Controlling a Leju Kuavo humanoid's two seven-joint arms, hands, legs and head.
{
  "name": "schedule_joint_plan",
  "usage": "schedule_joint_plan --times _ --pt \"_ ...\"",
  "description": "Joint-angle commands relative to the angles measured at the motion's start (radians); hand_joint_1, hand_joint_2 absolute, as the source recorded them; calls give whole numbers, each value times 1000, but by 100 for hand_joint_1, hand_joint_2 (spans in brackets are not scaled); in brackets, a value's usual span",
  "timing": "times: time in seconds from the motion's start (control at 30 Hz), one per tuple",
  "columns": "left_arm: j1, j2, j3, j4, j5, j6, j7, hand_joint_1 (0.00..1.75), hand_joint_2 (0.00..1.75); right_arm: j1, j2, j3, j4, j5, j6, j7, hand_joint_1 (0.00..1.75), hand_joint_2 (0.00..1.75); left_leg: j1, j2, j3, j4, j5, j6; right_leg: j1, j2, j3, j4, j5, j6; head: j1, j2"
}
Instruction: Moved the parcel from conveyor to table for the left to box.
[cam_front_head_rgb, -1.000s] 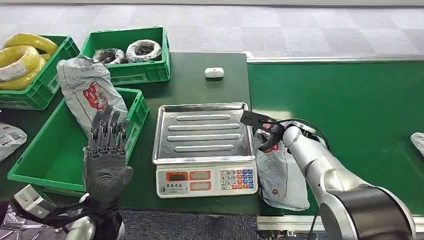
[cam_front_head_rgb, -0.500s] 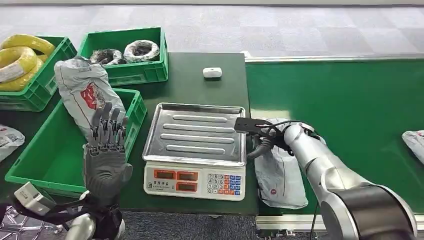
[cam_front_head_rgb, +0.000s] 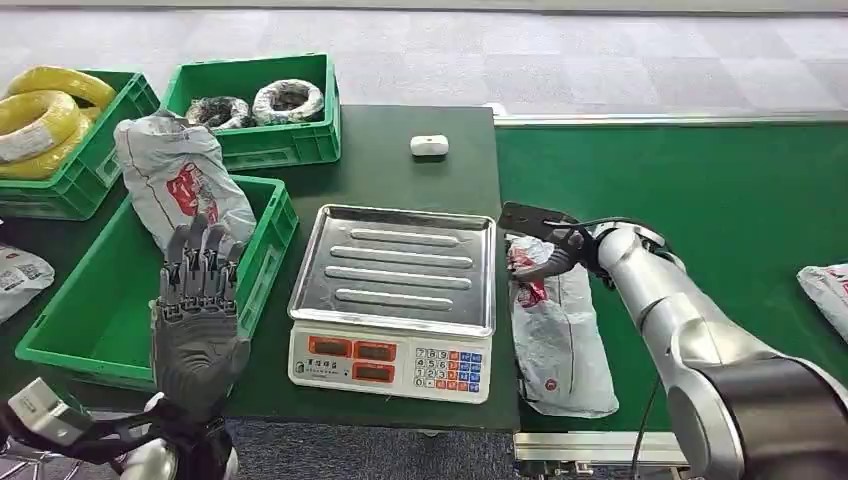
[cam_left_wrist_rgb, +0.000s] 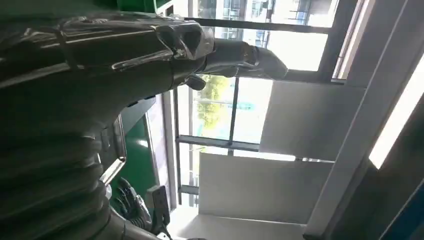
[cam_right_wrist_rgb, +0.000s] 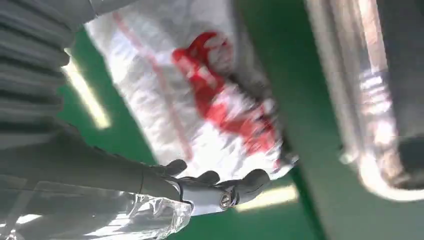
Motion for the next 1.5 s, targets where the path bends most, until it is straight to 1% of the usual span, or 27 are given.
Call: schedule_joint_plan --times 0.03,0.1,0.13,0.2,0.3,0.33,0.4,0.43,0.47,0.57,0.6,0.7,0.77,0.8,0.83,0.9,0.97,1.03,1.07,1.1,1.2,1.23,1.3,1.33,1.4,1.43,1.5 --pt "-3 -16 61 8 6 -23 0 0 175 -71 -231 41 59 -17 136 -70 0 175 0 -4 -1 1 1 0 0 -4 0 0 -1 0 0 0" --pt "-1 -18 74 8 12 -33 0 0 175 -51 -309 40 59 -26 182 -107 0 175 0 -8 -1 1 1 0 0 -9 1 0 -1 0 0 0" --pt "2 -17 78 10 10 -35 0 0 175 -41 -336 37 67 -30 190 -101 0 175 1 -14 -1 1 1 1 1 -15 4 -2 -2 0 -1 0" --pt "13 -19 92 8 14 -47 0 0 175 5 -392 13 66 -53 161 -103 0 175 0 -14 0 1 1 1 0 -15 4 -2 -2 1 0 0" --pt "12 -33 102 7 11 -64 0 0 175 41 -424 -13 69 -80 163 -101 0 175 1 -12 1 0 0 1 1 -12 5 -3 -1 1 0 0" --pt "9 -37 102 7 9 -65 0 0 175 50 -439 -11 69 -79 169 -103 0 0 0 -12 0 0 0 1 0 -12 4 -2 -2 1 0 0" --pt "7 -41 101 5 3 -62 0 0 175 62 -460 -5 61 -77 173 -123 0 0 0 -13 2 -2 0 1 1 -15 7 -5 -2 0 0 0" --pt "11 -44 105 -3 -1 -58 0 0 175 67 -466 -26 61 -100 167 -141 0 0 0 -9 -1 0 0 1 0 -10 3 -2 -1 1 -1 0" --pt "14 -44 106 -5 -2 -58 0 0 175 71 -466 -32 57 -107 164 -151 0 0 0 -10 0 0 -1 2 0 -12 4 -2 -2 0 -1 0" --pt "58 -45 136 -50 -5 -55 0 0 175 96 -431 -60 21 -156 85 -277 0 0 0 -7 1 -1 -1 2 1 -8 3 -3 -1 0 -1 0" --pt "69 -48 150 -59 -11 -66 0 0 175 111 -413 -43 -8 -159 73 -349 0 0 0 -5 0 0 -1 2 0 -6 2 -2 -1 0 -1 0" --pt "76 -53 162 -64 -9 -79 0 0 175 116 -384 -42 -7 -167 52 -329 0 0 0 2 1 -1 -2 1 1 0 2 -3 0 0 -1 0" --pt "76 -53 162 -64 -9 -79 0 0 175 116 -384 -42 -7 -167 52 -329 0 0 0 1 2 -1 -2 1 1 -1 3 -2 0 0 -1 0" --pt "66 -53 158 -54 -13 -84 0 0 175 123 -395 7 -34 -139 73 -390 0 175 0 -1 1 -1 -1 2 1 -3 2 -2 -1 0 -1 0" --pt "58 -54 160 -48 -16 -93 0 0 175 119 -400 68 -48 -111 76 -435 0 175 0 -3 0 0 -1 2 1 -4 2 -2 -1 0 -1 0" --pt "45 -56 159 -44 -24 -89 0 0 175 102 -375 121 -76 -93 49 -447 0 175 0 -2 0 0 -1 2 0 -3 1 -1 0 1 -1 0" --pt "46 -49 154 -44 -23 -78 0 0 175 97 -345 145 -101 -99 39 -421 0 175 -1 2 1 0 -2 2 0 1 1 -1 0 0 0 0" --pt "58 -49 148 -53 -22 -66 0 0 175 126 -317 159 -124 -110 -22 -361 0 175 0 2 0 0 -1 2 0 1 1 -1 0 0 0 0" --pt "63 -51 145 -57 -23 -65 0 0 175 147 -305 163 -129 -118 -38 -352 0 175 0 5 2 -1 -2 1 0 3 2 -2 1 0 -1 0" --pt "65 -52 144 -59 -25 -63 0 0 175 157 -304 164 -132 -124 -46 -347 0 175 0 3 2 -1 -1 1 1 1 3 -3 0 0 0 0" --pt "45 -49 129 -39 -23 -56 0 0 175 224 -299 225 -182 -156 1 -388 0 175 1 -1 3 -2 -1 1 1 -3 4 -3 0 0 -1 0" --pt "32 -46 119 -27 -21 -48 0 0 175 241 -295 280 -205 -169 60 -399 0 175 1 -2 2 -1 -1 1 1 -4 3 -3 0 0 -1 0" --pt "21 -42 108 -20 -22 -35 0 0 175 257 -284 323 -222 -219 55 -369 0 175 1 -1 2 -1 -1 1 2 -3 4 -3 0 0 -1 0" --pt "15 -44 104 -17 -19 -35 0 0 175 259 -277 363 -223 -244 95 -373 0 175 1 0 4 -3 -1 2 2 -1 5 -4 0 0 -1 0" --pt "7 -47 100 -14 -20 -36 0 0 175 276 -261 404 -227 -268 93 -370 0 175 1 0 4 -3 -1 2 1 -1 5 -4 0 0 -1 0" --pt "-6 -50 99 -12 -21 -36 0 0 175 295 -247 431 -225 -293 127 -381 0 175 1 -2 2 -1 -1 2 1 -2 3 -2 0 0 -1 0" --pt "-13 -51 98 -12 -22 -34 1 0 175 307 -241 450 -225 -312 109 -371 0 175 2 -1 2 -1 -1 2 2 -3 4 -3 0 0 -1 0"
